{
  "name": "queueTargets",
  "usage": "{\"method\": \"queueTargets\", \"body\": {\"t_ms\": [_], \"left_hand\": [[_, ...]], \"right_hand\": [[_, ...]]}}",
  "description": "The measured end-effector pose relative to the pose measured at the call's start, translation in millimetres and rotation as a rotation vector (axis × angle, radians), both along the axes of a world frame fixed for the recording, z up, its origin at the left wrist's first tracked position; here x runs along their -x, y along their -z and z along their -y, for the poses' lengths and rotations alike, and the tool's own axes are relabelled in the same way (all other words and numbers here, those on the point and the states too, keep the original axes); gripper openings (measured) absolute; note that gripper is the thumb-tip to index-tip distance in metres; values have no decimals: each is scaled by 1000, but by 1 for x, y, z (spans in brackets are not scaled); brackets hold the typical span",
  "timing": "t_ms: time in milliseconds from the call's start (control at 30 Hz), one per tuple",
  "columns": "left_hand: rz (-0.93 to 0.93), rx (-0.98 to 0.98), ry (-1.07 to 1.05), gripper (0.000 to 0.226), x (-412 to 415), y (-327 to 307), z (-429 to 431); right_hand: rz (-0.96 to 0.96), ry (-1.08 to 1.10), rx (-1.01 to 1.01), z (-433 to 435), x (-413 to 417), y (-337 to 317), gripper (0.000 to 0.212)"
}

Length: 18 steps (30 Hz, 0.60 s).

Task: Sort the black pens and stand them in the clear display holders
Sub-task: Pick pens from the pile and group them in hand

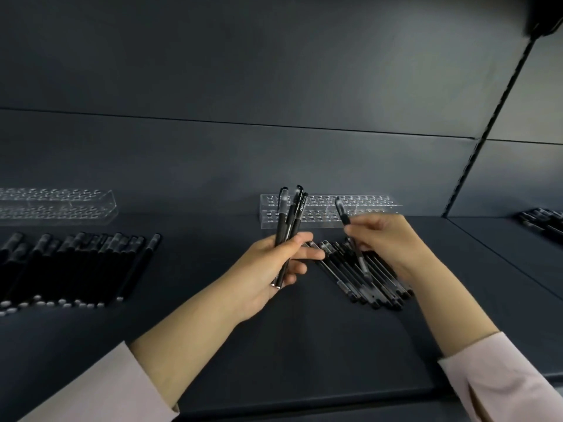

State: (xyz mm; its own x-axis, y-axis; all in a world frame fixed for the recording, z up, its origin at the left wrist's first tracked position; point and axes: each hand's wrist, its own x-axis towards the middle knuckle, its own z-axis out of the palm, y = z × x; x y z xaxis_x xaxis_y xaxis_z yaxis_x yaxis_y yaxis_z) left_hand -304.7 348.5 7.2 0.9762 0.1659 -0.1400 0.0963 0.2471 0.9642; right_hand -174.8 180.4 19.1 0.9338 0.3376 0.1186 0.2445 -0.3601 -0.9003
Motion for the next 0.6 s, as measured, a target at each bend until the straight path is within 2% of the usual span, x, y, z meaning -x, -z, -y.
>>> {"method": "queueTargets", "body": {"t_ms": [67,133,367,500,567,600], "left_hand": [[-9,43,-32,23,1,0,-2],[-23,100,-52,20,2,0,-3],[-9,106,-97,17,7,1,-6],[16,52,-84,23,13,1,-12],[31,42,-73,25,19,-1,-17],[37,44,-68,26,23,-2,-20]], "right_hand": [[96,53,247,3,-3,5,16],[172,74,360,3,-2,10,16],[345,156,512,4,-1,20,10],[379,161,618,3,2,22,19],[454,181,592,-3,9,19,22],[489,177,518,-9,16,15,20]]}}
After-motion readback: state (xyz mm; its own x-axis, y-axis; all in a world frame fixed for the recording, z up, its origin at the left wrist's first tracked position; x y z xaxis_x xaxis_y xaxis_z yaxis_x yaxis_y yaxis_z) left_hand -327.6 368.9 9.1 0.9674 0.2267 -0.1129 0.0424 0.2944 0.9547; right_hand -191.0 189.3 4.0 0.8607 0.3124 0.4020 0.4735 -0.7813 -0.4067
